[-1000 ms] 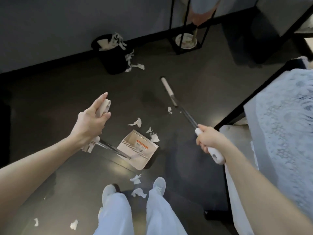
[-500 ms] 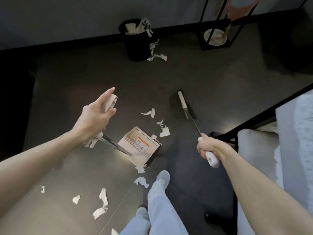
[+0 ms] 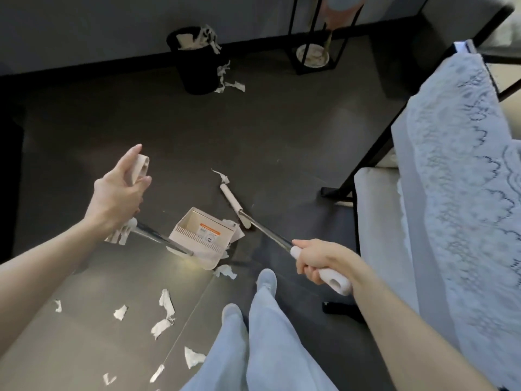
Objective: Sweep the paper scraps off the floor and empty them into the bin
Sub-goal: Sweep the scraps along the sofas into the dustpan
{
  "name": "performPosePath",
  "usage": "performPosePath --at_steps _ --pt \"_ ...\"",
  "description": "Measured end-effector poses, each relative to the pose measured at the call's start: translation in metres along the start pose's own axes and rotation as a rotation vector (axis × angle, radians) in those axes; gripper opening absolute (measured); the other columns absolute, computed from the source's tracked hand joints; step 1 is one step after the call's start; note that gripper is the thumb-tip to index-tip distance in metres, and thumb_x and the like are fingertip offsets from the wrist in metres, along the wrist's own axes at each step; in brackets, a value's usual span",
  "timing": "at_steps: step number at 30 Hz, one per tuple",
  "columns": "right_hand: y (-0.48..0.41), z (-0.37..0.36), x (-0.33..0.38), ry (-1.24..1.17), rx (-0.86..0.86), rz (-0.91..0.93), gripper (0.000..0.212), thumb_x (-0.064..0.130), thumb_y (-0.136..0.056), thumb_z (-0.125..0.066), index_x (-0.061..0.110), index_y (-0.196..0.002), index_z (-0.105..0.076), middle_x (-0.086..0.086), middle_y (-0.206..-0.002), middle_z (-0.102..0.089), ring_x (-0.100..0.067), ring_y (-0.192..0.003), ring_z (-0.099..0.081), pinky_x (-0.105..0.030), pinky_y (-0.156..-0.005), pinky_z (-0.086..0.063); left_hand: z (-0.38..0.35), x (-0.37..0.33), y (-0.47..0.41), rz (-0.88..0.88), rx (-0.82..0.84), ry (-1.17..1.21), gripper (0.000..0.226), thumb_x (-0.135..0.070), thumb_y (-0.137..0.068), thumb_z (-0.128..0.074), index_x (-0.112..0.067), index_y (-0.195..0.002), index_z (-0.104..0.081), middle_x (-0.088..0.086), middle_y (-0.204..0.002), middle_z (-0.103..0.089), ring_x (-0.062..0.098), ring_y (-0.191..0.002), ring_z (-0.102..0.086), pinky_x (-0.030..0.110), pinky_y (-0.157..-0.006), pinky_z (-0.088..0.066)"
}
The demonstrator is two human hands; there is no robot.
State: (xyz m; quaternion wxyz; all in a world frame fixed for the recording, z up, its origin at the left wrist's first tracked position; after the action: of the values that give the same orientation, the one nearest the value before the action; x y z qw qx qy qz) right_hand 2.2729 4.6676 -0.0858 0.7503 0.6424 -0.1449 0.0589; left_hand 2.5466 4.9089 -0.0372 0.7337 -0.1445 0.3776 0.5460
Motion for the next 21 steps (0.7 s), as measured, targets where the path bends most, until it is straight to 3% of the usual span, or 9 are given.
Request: performPosePath --at_steps 2,6,10,15,18,21 --pt "0.014 0.006 -0.004 -0.08 0.005 0.039 0.069 -0.005 -0.09 -0.038 0.034 -0.146 -0.032 0.003 -0.039 -0.049 -0.005 -0.032 -0.035 -0.015 -0.034 -0.031 0.004 0.007 0.015 0.028 -0.007 0.007 0.059 -0.026 -0.095 -0.057 -0.063 -0.134 -0.033 0.002 -0.091 -0.063 0.017 -0.056 -0.057 0.026 -0.049 -0.048" --pt "0.01 0.013 0.014 -0.081 -0.05 0.136 0.077 -0.009 -0.087 -0.04 0.034 -0.15 -0.025 0.004 -0.036 -0.047 -0.007 -0.033 -0.035 -0.016 -0.034 -0.031 0.009 0.02 0.044 0.093 -0.048 0.008 0.057 -0.028 -0.095 -0.056 -0.065 -0.132 -0.032 -0.004 -0.079 -0.061 0.015 -0.052 -0.055 0.02 -0.045 -0.044" --pt "-0.044 0.022 0.054 -0.052 -0.084 0.197 0.08 -0.008 -0.088 -0.041 0.034 -0.152 -0.016 -0.003 -0.056 -0.05 -0.008 -0.038 -0.036 -0.018 -0.036 -0.033 0.013 0.032 0.069 0.18 -0.139 0.013 0.058 -0.029 -0.094 -0.056 -0.066 -0.132 -0.032 -0.009 -0.079 -0.062 0.014 -0.053 -0.056 0.017 -0.045 -0.043" --pt "-0.119 0.023 0.069 -0.124 -0.009 0.111 0.068 0.0 -0.096 -0.041 0.031 -0.15 -0.016 -0.007 -0.087 -0.046 -0.01 -0.045 -0.037 -0.018 -0.038 -0.037 0.004 0.048 0.085 0.265 -0.272 0.032 0.059 -0.029 -0.094 -0.057 -0.069 -0.129 -0.033 -0.012 -0.097 -0.062 0.011 -0.056 -0.057 0.017 -0.043 -0.044" --pt "-0.149 0.024 0.06 -0.274 0.02 0.016 0.065 0.006 -0.097 -0.049 0.037 -0.148 -0.024 -0.005 -0.087 -0.045 -0.008 -0.041 -0.037 -0.015 -0.032 -0.033 -0.009 0.054 0.089 0.302 -0.287 0.019 0.059 -0.028 -0.093 -0.057 -0.068 -0.13 -0.033 -0.018 -0.091 -0.062 0.006 -0.049 -0.055 0.017 -0.044 -0.044" --pt "-0.164 0.026 0.049 -0.157 -0.028 0.011 0.065 0.015 -0.096 -0.055 0.037 -0.15 -0.024 -0.006 -0.096 -0.05 -0.008 -0.044 -0.038 -0.016 -0.033 -0.035 -0.022 0.055 0.09 0.309 -0.284 -0.003 0.059 -0.026 -0.094 -0.057 -0.064 -0.133 -0.033 -0.011 -0.078 -0.062 0.004 -0.047 -0.054 0.013 -0.042 -0.042"
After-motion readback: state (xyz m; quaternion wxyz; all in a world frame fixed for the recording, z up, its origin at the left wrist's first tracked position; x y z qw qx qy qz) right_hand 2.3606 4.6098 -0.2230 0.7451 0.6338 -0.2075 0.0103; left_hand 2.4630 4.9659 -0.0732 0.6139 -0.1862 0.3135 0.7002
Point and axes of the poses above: each hand's wrist, its own y-axis away from the middle knuckle, its own z-axis out of the back of the hand, x = y × z, the point moved 1 cm from there along -y, towards the middle knuckle
